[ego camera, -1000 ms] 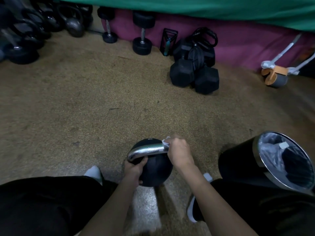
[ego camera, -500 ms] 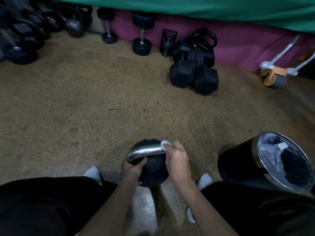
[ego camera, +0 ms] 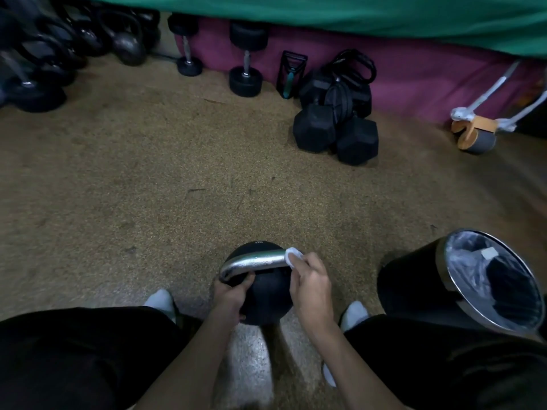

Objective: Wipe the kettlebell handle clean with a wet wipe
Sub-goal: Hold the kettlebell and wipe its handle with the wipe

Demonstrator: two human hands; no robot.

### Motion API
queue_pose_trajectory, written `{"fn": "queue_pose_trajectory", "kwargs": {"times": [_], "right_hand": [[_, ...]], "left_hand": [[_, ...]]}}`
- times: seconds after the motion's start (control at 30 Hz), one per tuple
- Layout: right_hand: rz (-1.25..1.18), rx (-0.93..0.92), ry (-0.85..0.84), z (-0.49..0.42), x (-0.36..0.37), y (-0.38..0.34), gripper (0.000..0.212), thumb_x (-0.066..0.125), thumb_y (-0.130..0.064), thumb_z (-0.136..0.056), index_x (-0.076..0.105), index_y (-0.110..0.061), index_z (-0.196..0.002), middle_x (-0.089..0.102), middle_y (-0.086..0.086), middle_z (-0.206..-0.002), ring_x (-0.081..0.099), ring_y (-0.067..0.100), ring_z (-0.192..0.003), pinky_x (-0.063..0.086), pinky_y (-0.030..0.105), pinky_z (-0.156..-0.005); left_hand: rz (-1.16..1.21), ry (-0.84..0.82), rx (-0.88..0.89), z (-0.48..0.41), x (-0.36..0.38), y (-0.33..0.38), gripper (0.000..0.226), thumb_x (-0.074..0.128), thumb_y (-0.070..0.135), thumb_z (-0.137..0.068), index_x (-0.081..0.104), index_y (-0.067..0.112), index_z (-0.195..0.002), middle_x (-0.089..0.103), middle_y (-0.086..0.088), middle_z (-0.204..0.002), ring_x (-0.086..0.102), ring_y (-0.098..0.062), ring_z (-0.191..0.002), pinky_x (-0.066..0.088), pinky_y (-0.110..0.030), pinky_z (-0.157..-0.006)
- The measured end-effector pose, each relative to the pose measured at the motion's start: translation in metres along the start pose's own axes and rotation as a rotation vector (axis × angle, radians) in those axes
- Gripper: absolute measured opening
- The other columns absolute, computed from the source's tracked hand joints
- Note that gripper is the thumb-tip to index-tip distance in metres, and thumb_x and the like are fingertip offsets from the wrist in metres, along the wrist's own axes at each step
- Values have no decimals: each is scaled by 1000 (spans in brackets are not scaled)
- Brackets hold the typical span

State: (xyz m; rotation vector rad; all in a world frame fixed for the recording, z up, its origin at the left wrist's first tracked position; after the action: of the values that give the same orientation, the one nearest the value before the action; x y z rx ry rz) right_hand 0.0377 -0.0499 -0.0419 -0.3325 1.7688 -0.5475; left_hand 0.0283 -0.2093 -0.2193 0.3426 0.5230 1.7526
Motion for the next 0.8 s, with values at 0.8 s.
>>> {"fn": "queue_pose_trajectory", "kwargs": {"times": [0.8], "right_hand": [[-28, -42, 71, 15, 10, 7, 35, 63, 1, -83, 67, -11, -115, 55, 0, -83, 55, 16, -75, 46, 20, -68]], "left_hand": [[33, -14, -6, 6, 2, 1, 80, 86, 32, -78, 40, 28, -144, 50, -10, -147, 47, -44, -131, 50, -65, -87]]}}
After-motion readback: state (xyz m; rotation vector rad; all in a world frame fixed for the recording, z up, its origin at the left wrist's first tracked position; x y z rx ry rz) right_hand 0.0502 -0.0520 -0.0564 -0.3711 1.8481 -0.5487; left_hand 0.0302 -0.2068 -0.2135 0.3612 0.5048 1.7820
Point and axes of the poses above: each hand's wrist, its own z-axis away from the middle knuckle, its own x-axis out of the palm, y = z × x, the point moved 6 cm from there along -z, towards the middle knuckle
